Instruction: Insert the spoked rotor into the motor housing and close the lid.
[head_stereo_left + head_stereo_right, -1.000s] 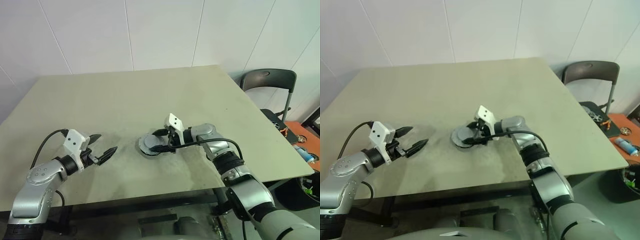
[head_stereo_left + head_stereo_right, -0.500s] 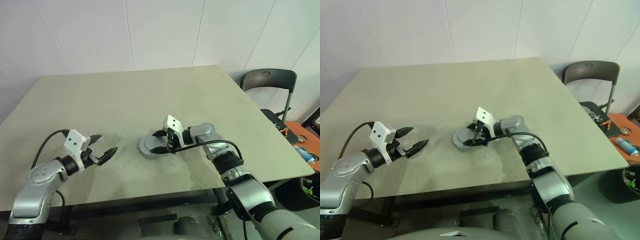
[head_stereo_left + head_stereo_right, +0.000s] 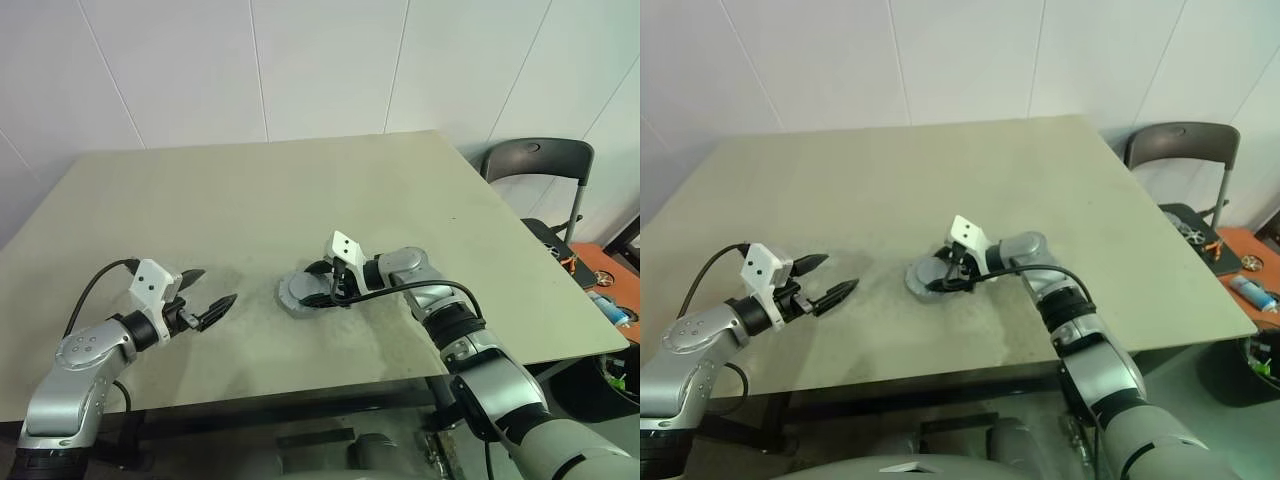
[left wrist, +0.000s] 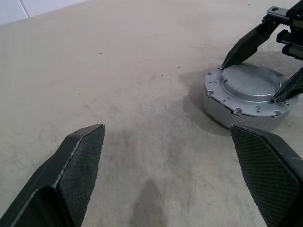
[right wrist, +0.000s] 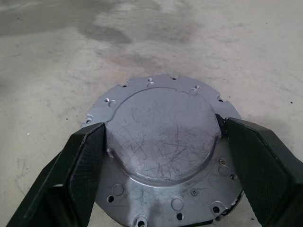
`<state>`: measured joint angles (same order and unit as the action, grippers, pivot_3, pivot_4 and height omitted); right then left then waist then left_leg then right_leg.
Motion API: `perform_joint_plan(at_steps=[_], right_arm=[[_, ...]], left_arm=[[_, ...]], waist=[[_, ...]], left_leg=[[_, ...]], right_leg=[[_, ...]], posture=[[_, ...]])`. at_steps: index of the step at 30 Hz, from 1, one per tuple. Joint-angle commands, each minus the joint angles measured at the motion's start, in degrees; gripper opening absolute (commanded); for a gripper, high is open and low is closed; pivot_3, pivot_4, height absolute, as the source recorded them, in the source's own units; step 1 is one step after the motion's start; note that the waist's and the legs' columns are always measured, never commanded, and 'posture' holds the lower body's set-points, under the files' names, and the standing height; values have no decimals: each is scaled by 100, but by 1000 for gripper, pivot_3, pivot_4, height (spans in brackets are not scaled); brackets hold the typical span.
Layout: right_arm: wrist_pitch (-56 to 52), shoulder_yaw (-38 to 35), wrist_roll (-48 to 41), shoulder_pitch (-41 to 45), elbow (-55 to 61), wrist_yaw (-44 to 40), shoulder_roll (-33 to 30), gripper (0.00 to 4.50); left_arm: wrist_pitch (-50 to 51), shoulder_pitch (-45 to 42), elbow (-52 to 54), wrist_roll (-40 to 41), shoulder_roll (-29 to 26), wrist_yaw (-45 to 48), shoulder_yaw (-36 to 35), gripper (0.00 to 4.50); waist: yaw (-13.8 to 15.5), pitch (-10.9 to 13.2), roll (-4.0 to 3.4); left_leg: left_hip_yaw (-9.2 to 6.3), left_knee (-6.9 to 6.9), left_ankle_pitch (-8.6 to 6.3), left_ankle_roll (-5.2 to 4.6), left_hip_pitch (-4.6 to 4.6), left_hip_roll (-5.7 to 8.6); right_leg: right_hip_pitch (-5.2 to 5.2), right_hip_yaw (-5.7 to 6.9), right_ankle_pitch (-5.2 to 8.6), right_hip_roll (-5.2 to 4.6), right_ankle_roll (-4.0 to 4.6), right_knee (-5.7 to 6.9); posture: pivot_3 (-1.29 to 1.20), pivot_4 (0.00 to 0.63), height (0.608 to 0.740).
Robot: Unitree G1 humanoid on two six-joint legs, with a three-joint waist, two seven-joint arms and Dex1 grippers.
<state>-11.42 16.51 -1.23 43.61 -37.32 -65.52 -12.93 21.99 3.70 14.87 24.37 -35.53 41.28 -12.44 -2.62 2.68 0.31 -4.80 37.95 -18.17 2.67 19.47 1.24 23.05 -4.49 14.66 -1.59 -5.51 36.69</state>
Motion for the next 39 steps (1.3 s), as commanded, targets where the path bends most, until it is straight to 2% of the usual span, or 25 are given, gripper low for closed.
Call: perform_joint_plan(at_steps=[1, 14, 18, 28, 39], right_arm=[[59, 29, 67, 99, -24, 27, -32, 3629], [-23, 109, 189, 71, -106, 25, -78, 3629], [-20, 107, 181, 80, -103, 24, -67, 3629], [-50, 120, 151, 45, -42, 27, -20, 3629], [-102, 111, 123, -19, 51, 49, -12, 3629]], left_arm=[[-41, -66, 207, 76, -17, 35, -55, 4500], [269, -202, 315, 269, 140, 29, 91, 4500], [464, -523, 194, 330, 343, -101, 259, 3552], [529, -1465, -641, -189, 747, -123, 1229, 12], [542, -1795, -1328, -564, 1078, -45, 1770, 0]], waist=[[0, 0, 0], [2, -1, 1], [6, -2, 3], [4, -3, 4], [0, -5, 5]], left_leg=[[0, 0, 0, 0, -1, 0], [0, 3, 0, 0, -9, 0], [-3, 8, 0, 0, -12, 1], [-4, 9, 0, 0, -13, 6], [-4, 9, 0, 0, -13, 6]], right_leg=[[0, 0, 0, 0, 0, 1], [-10, 0, 0, 1, 0, 4], [-17, 3, 0, 1, 0, 4], [-19, 2, 0, 2, 0, 4], [-18, 2, 0, 1, 0, 5]], posture=[[0, 0, 740], [0, 0, 740], [0, 0, 740], [0, 0, 740], [0, 0, 740]])
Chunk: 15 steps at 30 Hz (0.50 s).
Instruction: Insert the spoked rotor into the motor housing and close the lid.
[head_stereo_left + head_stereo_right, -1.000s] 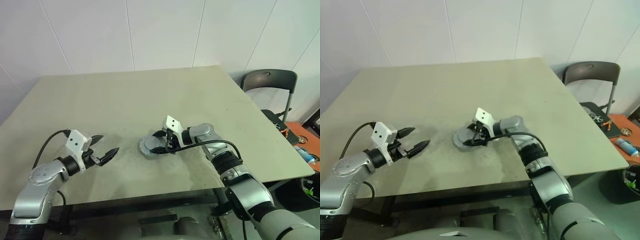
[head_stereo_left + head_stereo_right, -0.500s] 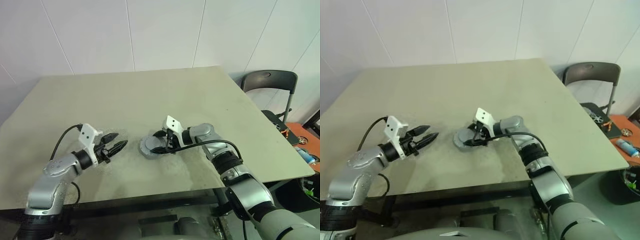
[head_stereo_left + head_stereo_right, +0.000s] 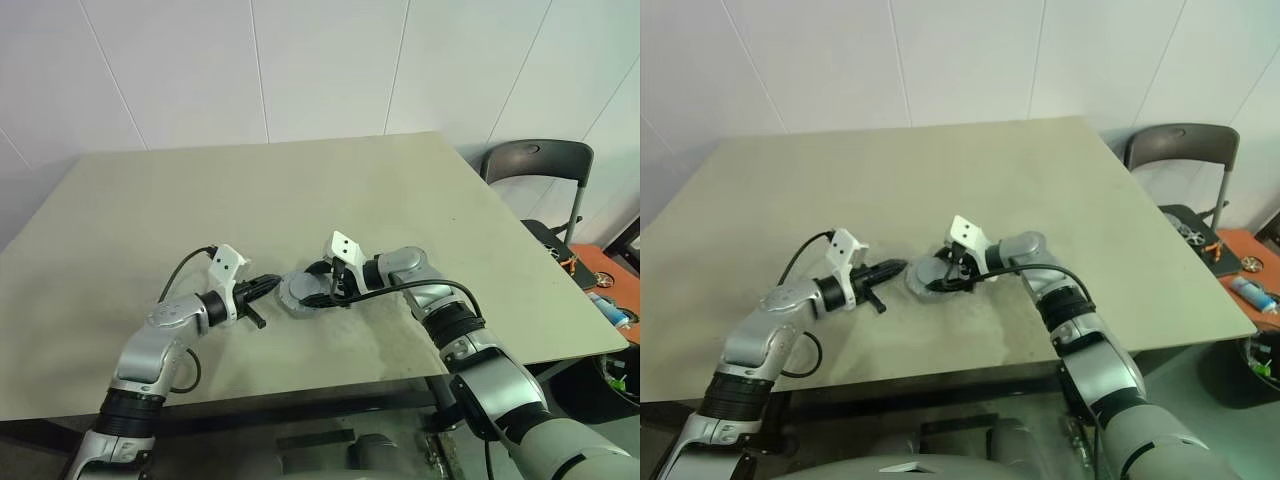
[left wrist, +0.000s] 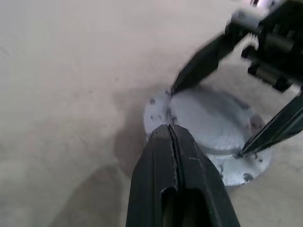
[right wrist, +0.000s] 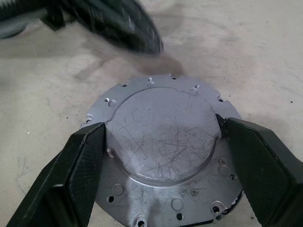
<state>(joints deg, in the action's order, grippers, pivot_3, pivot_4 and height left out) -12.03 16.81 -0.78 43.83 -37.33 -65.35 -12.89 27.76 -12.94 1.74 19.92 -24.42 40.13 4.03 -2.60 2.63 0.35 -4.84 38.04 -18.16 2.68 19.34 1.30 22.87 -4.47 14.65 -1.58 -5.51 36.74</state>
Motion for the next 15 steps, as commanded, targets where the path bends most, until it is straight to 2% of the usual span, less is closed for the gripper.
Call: perform_joint_plan(at_steps=[1, 12, 14, 15], right_arm=[[-47, 83, 75, -49, 66, 27, -19, 3629], [-214, 74, 5, -126, 264, -41, -53, 3629], [-261, 70, -11, -118, 302, -78, -76, 4402], [-289, 69, -16, -114, 333, -85, -87, 4485]], left_arm=[[-43, -121, -62, -219, -78, 120, 231, 0], [140, -127, -64, -380, -17, 105, 325, 0], [152, -148, -73, -394, -15, 98, 319, 0], [152, -153, -72, -397, -12, 89, 310, 0]], waist=[[0, 0, 0], [4, -11, -5], [6, -11, -5], [5, -11, -5]], left_leg=[[0, 0, 0, 0, 0, 0], [-2, 1, 0, 0, -8, 0], [-2, 1, 0, 0, -8, 0], [-2, 1, 0, 0, -8, 0]], right_leg=[[0, 0, 0, 0, 0, 0], [-10, 0, 0, -1, 0, 0], [-10, 0, 0, -1, 0, 0], [-10, 0, 0, -1, 0, 0]], posture=[[0, 0, 740], [0, 0, 740], [0, 0, 740], [0, 0, 740]])
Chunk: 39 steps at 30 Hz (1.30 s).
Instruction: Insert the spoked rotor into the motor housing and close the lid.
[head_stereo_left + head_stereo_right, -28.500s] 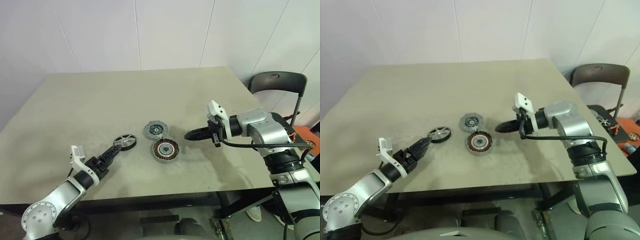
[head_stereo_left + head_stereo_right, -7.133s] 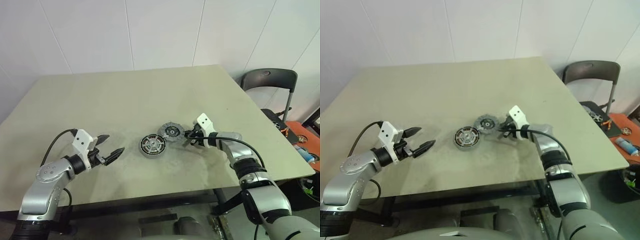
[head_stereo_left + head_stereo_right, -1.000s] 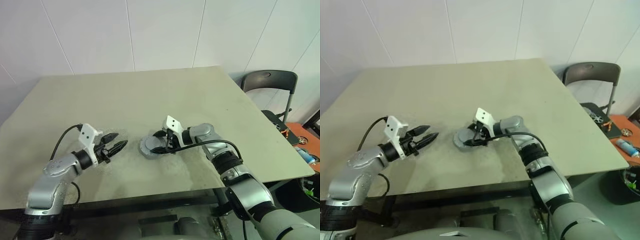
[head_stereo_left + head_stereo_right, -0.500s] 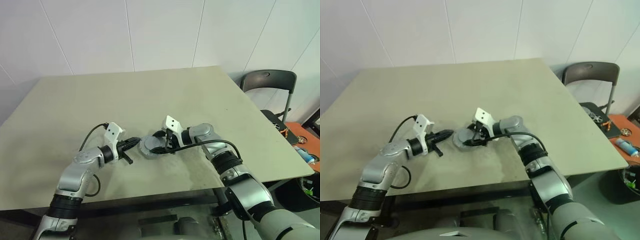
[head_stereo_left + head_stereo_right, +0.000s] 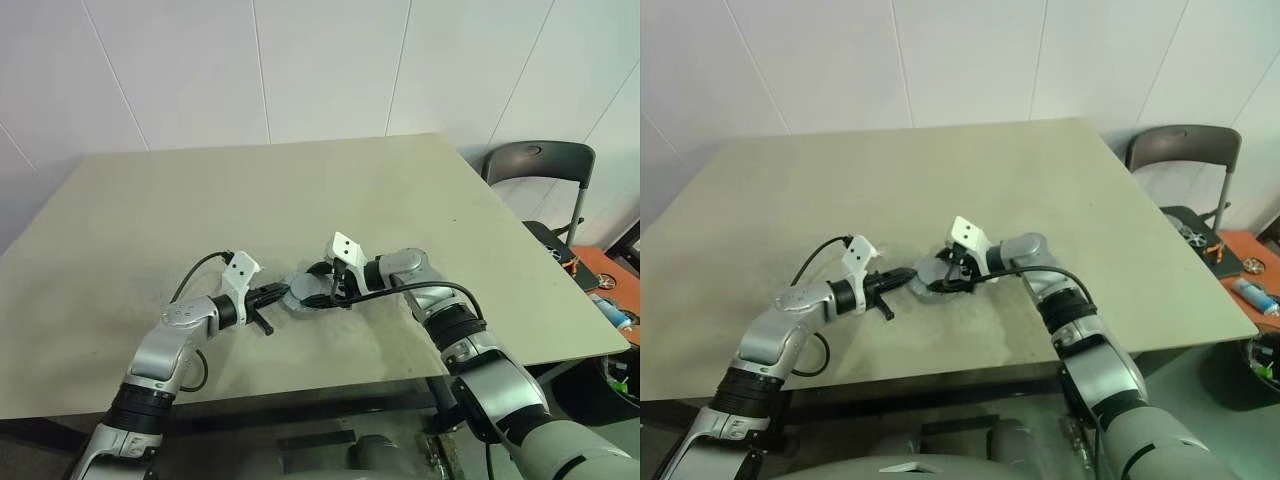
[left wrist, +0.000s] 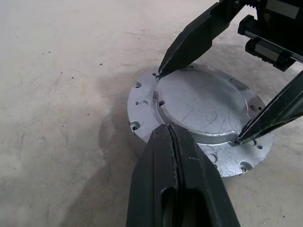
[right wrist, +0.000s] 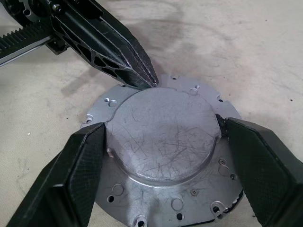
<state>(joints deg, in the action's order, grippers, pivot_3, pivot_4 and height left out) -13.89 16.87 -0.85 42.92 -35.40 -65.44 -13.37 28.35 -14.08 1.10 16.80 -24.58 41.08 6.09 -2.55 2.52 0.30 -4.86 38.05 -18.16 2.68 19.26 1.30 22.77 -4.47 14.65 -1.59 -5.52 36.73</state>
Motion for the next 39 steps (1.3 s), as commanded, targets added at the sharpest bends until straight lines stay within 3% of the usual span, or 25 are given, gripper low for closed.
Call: perform_joint_plan(at_steps=[1, 8, 14, 19, 21, 23, 30, 39], right_arm=[[-139, 52, -20, -17, 169, -79, -42, 4485], [-637, -457, -530, 276, 241, -13, 48, 4485], [-1909, -1321, -1293, 607, 297, 429, -19, 4485], [-4058, -1657, -1546, 861, 210, 1074, -339, 4485], [-5217, -1864, -1837, 1136, -282, 1032, -487, 4485], [-5724, -2163, -2006, 1247, -658, 1215, -543, 4485], [-6702, -2908, -2384, 1177, -1074, 1846, -452, 4485], [-6805, -3369, -2577, 894, -1188, 2446, 37, 4485]], left_arm=[[102, -44, -7, -78, 10, -14, 91, 0], [236, -79, 40, -23, 12, 16, 69, 0], [281, -82, 44, -25, -4, 39, 65, 0], [297, -68, 65, -28, -11, 48, 59, 0], [302, -66, 66, -22, -2, 49, 54, 0], [298, -57, 73, -26, 8, 51, 67, 0], [297, -41, 85, -27, 33, 58, 96, 0], [352, -16, 141, -16, -2, 58, 75, 0]], waist=[[0, 0, 0], [4, 0, 0], [10, 0, -1], [15, 1, -1], [13, 2, -3], [14, 1, -2], [9, 2, -3], [-4, 1, -2]], left_leg=[[0, 0, 0, 0, 0, 0], [-1, 1, 0, 0, 2, 0], [-4, 2, 0, 0, 3, 0], [-4, 1, 0, 0, 8, 0], [-1, 1, 0, 0, 12, 1], [0, 1, 0, 0, 13, 2], [4, -2, -1, -1, 15, 5], [5, -2, -1, -2, 14, 5]], right_leg=[[0, 0, 0, 0, 0, 0], [1, 1, 0, -1, 0, 0], [2, 1, 0, -2, 0, 0], [3, 2, 0, -5, 0, -6], [9, 0, 0, -6, 0, -5], [10, 0, 0, -6, 1, -5], [8, 0, 0, -3, 0, -11], [4, 1, 0, -1, -2, -12]], posture=[[0, 0, 740], [0, 0, 740], [0, 0, 740], [0, 0, 740], [0, 0, 740], [0, 0, 740], [0, 0, 740], [0, 0, 740]])
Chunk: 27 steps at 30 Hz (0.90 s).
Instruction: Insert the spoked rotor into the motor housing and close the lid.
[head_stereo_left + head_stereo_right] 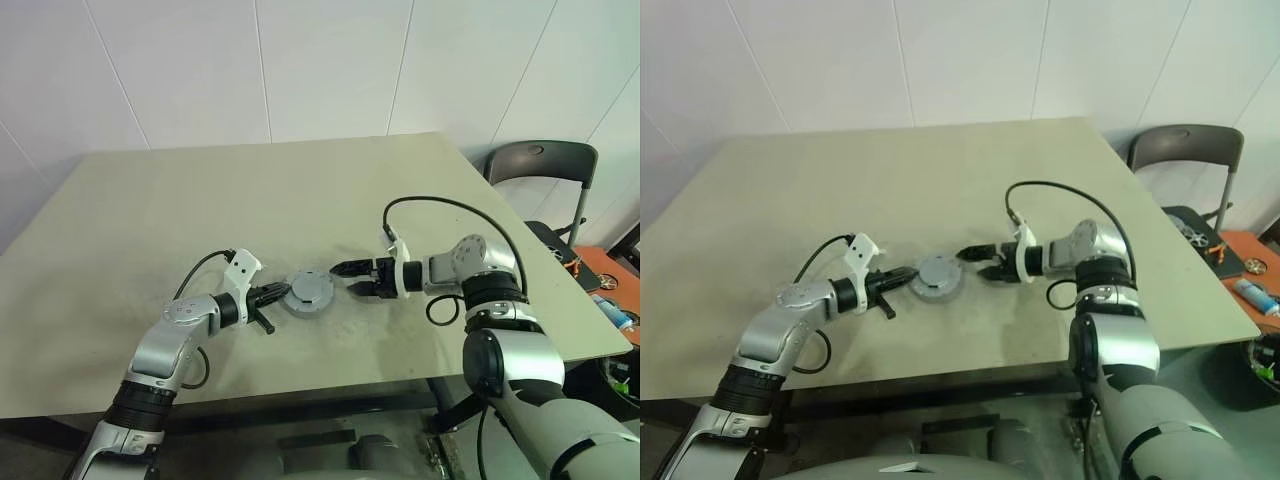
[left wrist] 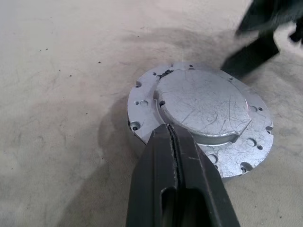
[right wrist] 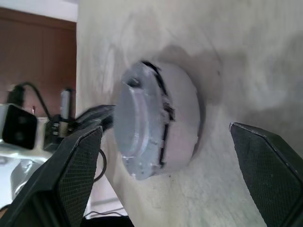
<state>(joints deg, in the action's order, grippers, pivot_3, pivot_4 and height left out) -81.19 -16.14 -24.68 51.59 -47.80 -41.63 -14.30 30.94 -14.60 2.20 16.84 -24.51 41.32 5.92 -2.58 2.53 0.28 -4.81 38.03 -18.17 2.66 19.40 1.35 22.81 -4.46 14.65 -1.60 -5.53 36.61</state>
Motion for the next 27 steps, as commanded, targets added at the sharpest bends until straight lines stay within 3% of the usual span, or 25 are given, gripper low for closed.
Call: perform_joint_plan(at_steps=[1, 16, 20, 24, 27], right_arm=[[-84, -77, -213, 3, 76, 102, 158, 4485], [-297, -644, -745, -212, 319, 570, 658, 4485], [-237, -826, -815, -277, 323, 758, 716, 3628], [-269, -1090, -949, -290, 335, 873, 754, 2253], [-307, -1281, -1078, -273, 316, 967, 769, 1546]], left_arm=[[104, 49, 50, -15, -19, 33, 84, 0], [226, 62, 141, 25, -102, 76, 28, 0], [226, 65, 141, 24, -109, 86, 30, 0], [238, 73, 146, 32, -113, 85, 22, 0], [258, 76, 151, 32, -113, 89, 15, 0]], waist=[[-2, 0, 0], [-8, 0, 0], [-9, 0, -1], [-10, 1, -2], [-3, 1, -2]], left_leg=[[0, 0, 0, 0, -1, 0], [-1, -1, 0, 0, -1, -2], [-1, -1, 0, 0, 0, -3], [-1, -1, 0, 0, 0, -2], [0, 0, 0, 0, -1, -3]], right_leg=[[0, 0, 0, 0, 0, 0], [0, 2, 0, 4, 0, 0], [0, 1, 0, 4, 0, 0], [2, 1, 0, 4, 0, 0], [-1, 2, 0, 5, 0, 1]], posture=[[0, 0, 740], [0, 0, 740], [0, 0, 740], [0, 0, 740], [0, 0, 740]])
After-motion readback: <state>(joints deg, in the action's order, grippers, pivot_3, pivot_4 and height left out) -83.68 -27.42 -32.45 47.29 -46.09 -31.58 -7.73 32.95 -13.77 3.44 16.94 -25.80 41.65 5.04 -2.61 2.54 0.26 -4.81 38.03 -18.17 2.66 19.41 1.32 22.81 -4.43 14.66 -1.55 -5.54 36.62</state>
